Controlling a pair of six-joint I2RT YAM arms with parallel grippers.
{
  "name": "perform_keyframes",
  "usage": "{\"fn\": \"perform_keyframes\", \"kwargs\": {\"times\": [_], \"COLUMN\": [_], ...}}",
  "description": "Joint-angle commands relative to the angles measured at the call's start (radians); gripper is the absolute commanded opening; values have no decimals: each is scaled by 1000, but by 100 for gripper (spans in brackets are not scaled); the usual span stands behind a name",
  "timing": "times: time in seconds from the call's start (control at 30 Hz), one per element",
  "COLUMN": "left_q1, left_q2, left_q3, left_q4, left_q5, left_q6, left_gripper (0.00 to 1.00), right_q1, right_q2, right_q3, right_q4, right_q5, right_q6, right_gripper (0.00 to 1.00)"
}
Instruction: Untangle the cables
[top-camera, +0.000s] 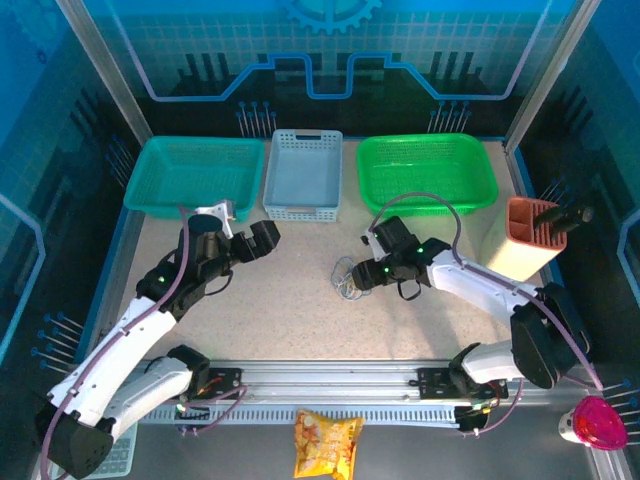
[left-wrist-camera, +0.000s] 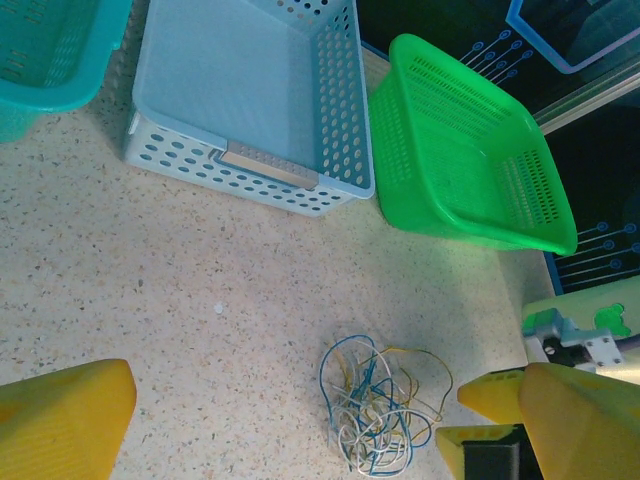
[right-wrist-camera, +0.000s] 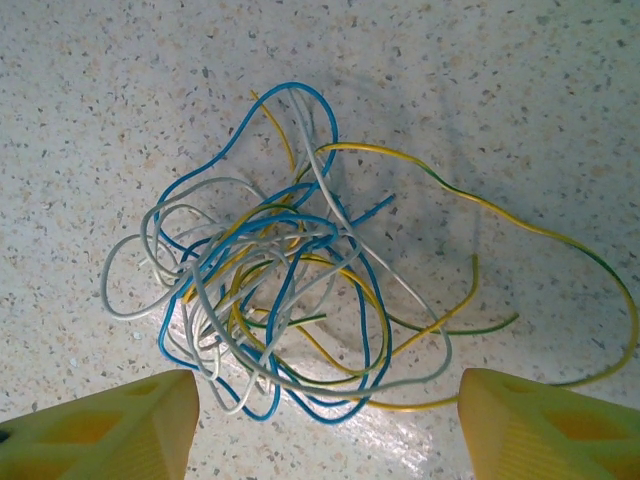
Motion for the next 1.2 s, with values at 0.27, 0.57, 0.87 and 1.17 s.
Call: {"fn": "perform_keyframes", "kwargs": {"times": [0.27, 0.57, 0.87, 1.17], "left_q1": [-6, -6, -6, -6], "left_q2": [15, 28, 32, 27], "left_q3": [26, 20, 8, 8], "left_q4": [9, 23, 31, 24], "left_q5": [23, 33, 37, 42], "left_q6": [-30, -34, -36, -37], "left_gripper": [99, 99, 99, 99], "right_q1": [13, 13, 15, 39], "right_q2": [89, 36, -69, -64], "right_q3": [105, 145, 188, 47], "right_q4": [8, -19, -75, -46], "right_q5": [-25, -93, -76, -35], "right_q6": [-64, -78, -87, -75], "right_gripper": [43, 0, 29, 73]}}
